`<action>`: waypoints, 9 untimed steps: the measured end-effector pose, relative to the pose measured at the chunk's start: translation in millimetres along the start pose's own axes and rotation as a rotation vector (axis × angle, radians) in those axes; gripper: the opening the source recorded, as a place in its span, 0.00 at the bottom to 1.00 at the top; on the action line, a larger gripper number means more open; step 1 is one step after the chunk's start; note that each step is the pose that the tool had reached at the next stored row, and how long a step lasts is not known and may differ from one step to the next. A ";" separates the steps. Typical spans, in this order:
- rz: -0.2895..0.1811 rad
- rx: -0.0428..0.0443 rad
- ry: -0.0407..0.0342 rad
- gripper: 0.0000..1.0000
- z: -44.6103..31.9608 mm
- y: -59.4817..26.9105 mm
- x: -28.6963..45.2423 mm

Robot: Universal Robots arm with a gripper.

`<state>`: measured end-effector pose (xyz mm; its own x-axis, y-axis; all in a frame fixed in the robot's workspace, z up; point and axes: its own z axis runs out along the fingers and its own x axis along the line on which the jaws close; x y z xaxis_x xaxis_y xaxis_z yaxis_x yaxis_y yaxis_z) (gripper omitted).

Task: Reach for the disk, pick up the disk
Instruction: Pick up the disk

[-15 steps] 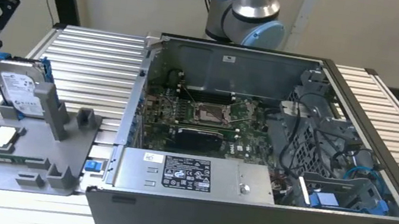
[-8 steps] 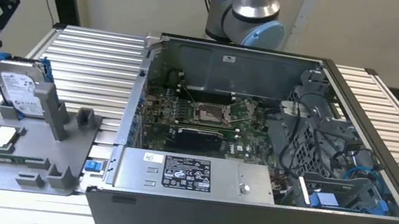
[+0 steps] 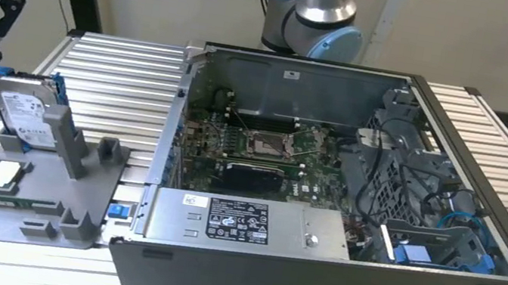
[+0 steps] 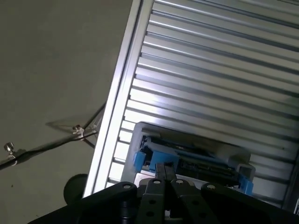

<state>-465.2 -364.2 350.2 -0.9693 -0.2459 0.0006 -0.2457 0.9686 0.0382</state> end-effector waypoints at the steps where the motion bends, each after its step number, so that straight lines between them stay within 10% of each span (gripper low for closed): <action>1: -0.009 0.0000 0.0003 0.00 0.0 0.0 0.0; 9: -0.080 0.0001 0.0030 0.00 0.0 0.0 0.0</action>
<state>-465.2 -364.2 350.1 -0.9464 -0.3229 0.0005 -0.3226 0.9458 0.0382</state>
